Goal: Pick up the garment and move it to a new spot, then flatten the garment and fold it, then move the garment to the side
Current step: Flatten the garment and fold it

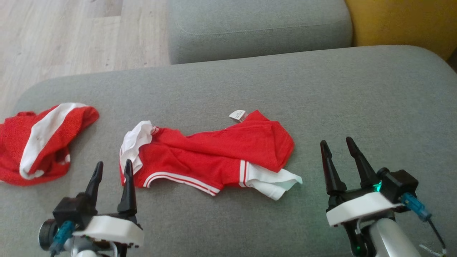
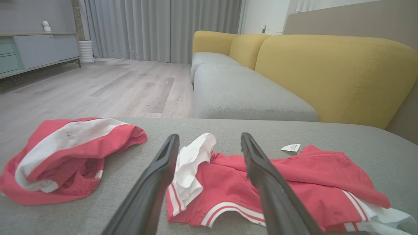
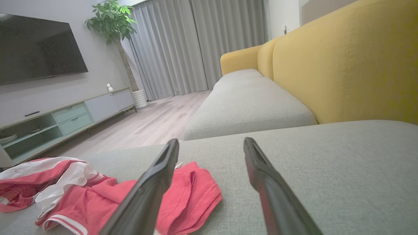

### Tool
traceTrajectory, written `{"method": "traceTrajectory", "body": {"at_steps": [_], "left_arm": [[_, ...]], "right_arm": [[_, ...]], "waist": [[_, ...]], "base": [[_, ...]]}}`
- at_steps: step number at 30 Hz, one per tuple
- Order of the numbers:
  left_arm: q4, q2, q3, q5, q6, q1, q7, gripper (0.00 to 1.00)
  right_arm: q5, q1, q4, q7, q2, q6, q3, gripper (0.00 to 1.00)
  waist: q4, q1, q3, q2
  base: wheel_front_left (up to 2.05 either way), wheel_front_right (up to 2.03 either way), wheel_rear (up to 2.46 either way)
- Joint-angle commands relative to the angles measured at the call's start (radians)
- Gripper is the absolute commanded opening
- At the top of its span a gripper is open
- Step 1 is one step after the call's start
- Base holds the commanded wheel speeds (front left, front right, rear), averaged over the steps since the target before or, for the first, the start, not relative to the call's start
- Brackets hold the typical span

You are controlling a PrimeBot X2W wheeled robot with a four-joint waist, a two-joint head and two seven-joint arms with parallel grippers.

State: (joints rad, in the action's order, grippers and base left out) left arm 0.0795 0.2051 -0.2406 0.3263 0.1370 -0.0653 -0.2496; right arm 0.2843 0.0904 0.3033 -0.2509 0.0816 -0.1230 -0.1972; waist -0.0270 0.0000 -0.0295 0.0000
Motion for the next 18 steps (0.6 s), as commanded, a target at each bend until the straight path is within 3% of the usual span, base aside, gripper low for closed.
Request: {"method": "traceTrajectory", "body": {"at_steps": [1,6,13,18], "left_arm": [[-0.028,-0.001,0.047,-0.013,-0.008,0.043,-0.012,1.00],[-0.022,-0.029,0.056,-0.032,-0.038,0.048,-0.012,1.00],[0.003,-0.074,0.060,-0.053,-0.079,0.077,-0.012,1.00],[0.026,-0.096,0.074,-0.065,-0.100,0.092,-0.012,1.00]], "right_arm": [[0.012,0.046,-0.020,-0.011,0.019,-0.008,-0.028,1.00],[0.077,0.138,0.051,0.037,0.042,-0.008,-0.090,1.00],[0.218,0.292,0.205,0.257,0.084,-0.008,-0.189,1.00],[0.277,0.388,0.346,0.408,0.093,-0.008,-0.186,1.00]], "waist": [[0.013,0.0000,0.006,0.0000],[0.065,0.0000,0.026,0.0000],[0.158,0.0000,0.075,0.0000],[0.206,0.0000,0.097,0.0000]], "base": [[0.00,0.00,0.00],[0.00,0.00,0.00],[0.00,0.00,0.00],[0.00,0.00,0.00]]}}
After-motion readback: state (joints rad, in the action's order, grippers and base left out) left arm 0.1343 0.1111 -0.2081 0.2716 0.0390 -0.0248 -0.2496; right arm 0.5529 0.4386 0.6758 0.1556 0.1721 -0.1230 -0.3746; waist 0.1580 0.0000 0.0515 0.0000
